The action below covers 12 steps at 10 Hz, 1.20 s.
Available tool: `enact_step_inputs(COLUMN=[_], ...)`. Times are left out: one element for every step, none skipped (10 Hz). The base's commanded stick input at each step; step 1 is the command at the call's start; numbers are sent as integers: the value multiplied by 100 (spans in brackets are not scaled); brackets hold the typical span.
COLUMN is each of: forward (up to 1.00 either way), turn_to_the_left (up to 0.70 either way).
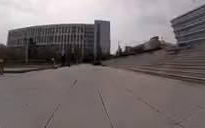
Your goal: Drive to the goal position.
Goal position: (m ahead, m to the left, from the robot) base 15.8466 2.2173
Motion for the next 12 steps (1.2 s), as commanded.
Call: enact_step_inputs(forward=[100,100,100,100,100,100,100,100,100,100,100,100], turn_to_the_left=[0,6,12,0,2,10,0,3,30,32,0,18])
